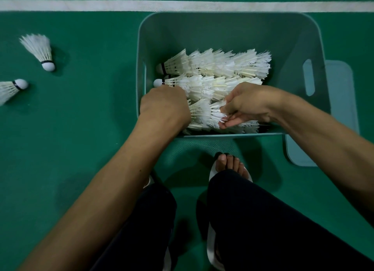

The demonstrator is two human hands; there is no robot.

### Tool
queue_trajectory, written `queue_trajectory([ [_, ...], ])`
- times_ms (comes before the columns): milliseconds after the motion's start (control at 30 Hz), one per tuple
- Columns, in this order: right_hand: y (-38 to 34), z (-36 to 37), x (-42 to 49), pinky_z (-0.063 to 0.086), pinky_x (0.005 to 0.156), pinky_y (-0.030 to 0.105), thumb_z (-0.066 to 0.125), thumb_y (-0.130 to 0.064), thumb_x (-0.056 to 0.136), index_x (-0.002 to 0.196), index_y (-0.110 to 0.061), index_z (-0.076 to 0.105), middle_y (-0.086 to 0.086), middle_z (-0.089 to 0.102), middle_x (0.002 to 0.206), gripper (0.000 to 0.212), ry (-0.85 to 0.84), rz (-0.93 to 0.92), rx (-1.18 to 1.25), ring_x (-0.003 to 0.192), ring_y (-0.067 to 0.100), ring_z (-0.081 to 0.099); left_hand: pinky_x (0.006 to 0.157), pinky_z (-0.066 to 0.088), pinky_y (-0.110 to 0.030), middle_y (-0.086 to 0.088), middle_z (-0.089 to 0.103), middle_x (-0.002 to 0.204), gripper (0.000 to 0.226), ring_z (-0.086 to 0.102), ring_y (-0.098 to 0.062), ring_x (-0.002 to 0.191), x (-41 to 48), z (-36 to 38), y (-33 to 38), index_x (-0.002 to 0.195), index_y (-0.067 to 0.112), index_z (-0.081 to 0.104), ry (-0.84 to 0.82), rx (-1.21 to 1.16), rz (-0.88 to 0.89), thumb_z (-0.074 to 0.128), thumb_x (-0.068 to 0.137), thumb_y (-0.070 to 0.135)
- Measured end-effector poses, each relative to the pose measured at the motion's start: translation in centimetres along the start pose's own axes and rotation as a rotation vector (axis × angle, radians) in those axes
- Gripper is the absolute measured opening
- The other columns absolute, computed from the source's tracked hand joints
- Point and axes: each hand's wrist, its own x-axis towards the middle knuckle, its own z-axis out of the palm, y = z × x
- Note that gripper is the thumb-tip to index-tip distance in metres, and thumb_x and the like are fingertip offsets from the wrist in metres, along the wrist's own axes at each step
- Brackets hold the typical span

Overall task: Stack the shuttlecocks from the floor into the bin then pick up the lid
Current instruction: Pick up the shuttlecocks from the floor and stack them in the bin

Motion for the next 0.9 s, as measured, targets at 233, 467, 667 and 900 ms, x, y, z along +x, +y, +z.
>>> queue_trajectory([
  [233, -1.4, 2.2, 0.3, 0.063, 0.059, 0.032, 0.061, 0.007, 0.096, 0.092, 0.010, 0.061, 0.032, 0.062, 0.106, 0.005, 0.122, -0.069, -0.162, 0.064, 0.029, 0.076, 0.074, 0.040, -0.037, -0.020, 0.060, 0.126, 0.025, 0.054, -0.031, 0.094, 0.2, 0.0, 0.1, 0.118, 0.005, 0.057, -0.018, 0.039, 0.005, 0.048, 0.094, 0.005],
  [467, -1.8, 1.5, -2.3, 0.061, 0.056, 0.033, 0.083, -0.030, 0.085, 0.088, 0.000, 0.071, 0.011, 0.075, 0.070, 0.032, 0.368, -0.135, -0.479, 0.046, 0.022, 0.071, 0.075, 0.043, -0.038, -0.022, 0.051, 0.135, 0.026, 0.054, -0.033, 0.098, -0.2, -0.9, -0.4, 0.117, 0.007, 0.055, 0.000, -0.056, 0.020, 0.057, 0.091, 0.008],
  [667, -5.4, -0.2, -5.1, 0.060, 0.054, 0.027, 0.075, -0.026, 0.091, 0.083, -0.005, 0.076, 0.004, 0.077, 0.072, 0.022, 0.467, -0.335, -0.461, 0.052, 0.012, 0.073, 0.072, 0.043, -0.038, -0.008, 0.066, 0.107, 0.028, 0.063, -0.035, 0.097, -0.9, -3.4, -1.7, 0.111, 0.019, 0.064, 0.319, -0.160, 0.117, 0.072, 0.086, 0.029],
  [900, -14.3, 4.4, -3.7, 0.050, 0.045, 0.022, 0.070, -0.017, 0.091, 0.074, -0.007, 0.078, 0.012, 0.075, 0.069, 0.021, 0.427, -0.674, -0.394, 0.051, 0.018, 0.071, 0.076, 0.058, -0.044, 0.003, 0.068, 0.077, 0.022, 0.067, -0.029, 0.082, -0.7, -5.9, -8.6, 0.091, 0.028, 0.071, 0.631, -0.534, 0.062, 0.063, 0.079, 0.045],
])
